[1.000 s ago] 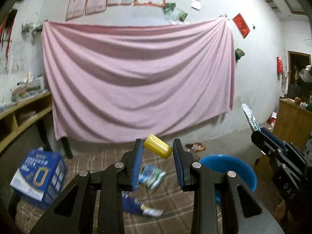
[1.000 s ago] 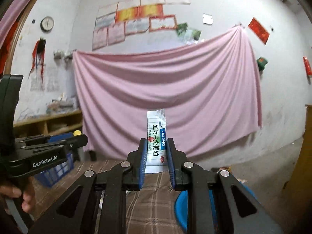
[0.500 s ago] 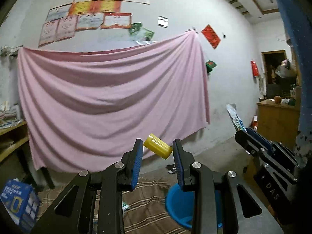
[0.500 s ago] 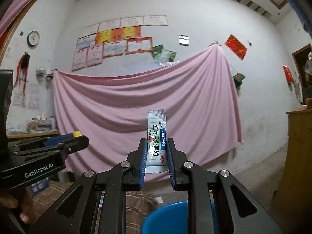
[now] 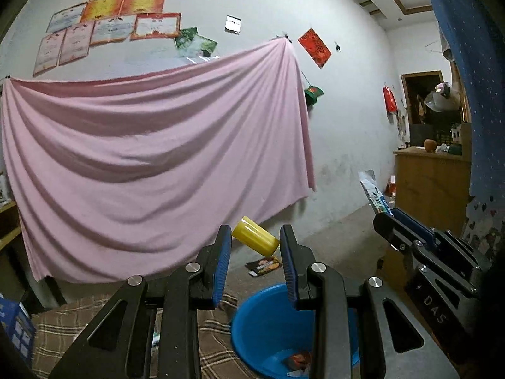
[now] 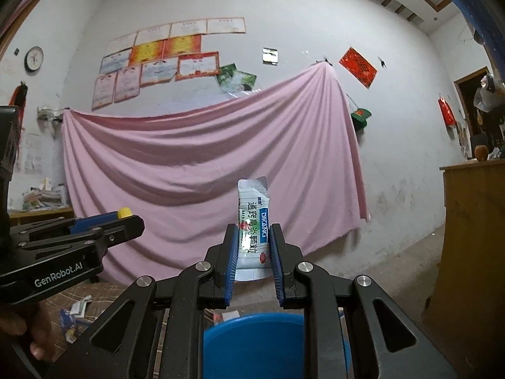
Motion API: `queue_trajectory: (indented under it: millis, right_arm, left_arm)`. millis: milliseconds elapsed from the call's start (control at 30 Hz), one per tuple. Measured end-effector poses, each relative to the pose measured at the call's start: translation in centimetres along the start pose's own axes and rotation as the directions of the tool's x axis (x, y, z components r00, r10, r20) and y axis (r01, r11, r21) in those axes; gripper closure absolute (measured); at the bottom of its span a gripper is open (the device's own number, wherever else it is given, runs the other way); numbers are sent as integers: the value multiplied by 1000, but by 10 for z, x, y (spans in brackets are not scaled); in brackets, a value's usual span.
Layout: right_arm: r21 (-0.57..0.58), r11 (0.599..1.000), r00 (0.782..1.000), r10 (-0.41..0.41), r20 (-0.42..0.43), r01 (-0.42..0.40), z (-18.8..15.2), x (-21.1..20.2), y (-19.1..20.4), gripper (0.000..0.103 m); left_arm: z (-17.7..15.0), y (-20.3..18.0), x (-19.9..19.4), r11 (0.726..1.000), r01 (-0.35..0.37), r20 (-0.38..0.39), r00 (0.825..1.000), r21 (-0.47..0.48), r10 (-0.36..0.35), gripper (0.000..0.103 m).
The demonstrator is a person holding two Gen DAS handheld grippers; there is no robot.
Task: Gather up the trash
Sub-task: 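Carry sponge and packet over the blue bucket and open both tools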
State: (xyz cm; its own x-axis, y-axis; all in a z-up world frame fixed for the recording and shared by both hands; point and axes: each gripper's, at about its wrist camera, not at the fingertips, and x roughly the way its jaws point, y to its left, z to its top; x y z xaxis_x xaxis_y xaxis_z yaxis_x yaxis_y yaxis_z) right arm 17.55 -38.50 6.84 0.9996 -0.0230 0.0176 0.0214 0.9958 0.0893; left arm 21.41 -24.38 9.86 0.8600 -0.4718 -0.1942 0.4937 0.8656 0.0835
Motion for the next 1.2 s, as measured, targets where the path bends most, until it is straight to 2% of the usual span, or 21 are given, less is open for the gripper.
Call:
queue_trajectory:
  millis: [367,633,1200]
  right_arm:
    - [14,1000,996,-13,-90,15,-19,17,-15,85]
    - [33,999,989,-11,-146,16,-29,24,-24,85]
    - [53,999,973,3,-230,10,-39,37,-30,83]
  left_arm:
    - [-17,-8,35,998,44,-111,993,-37,-48,76]
    - [-23,-14,55,999,35,-197,979,-33,-41,76]
    - [-34,-7,73,997,11,-292,956,-76,-33,76]
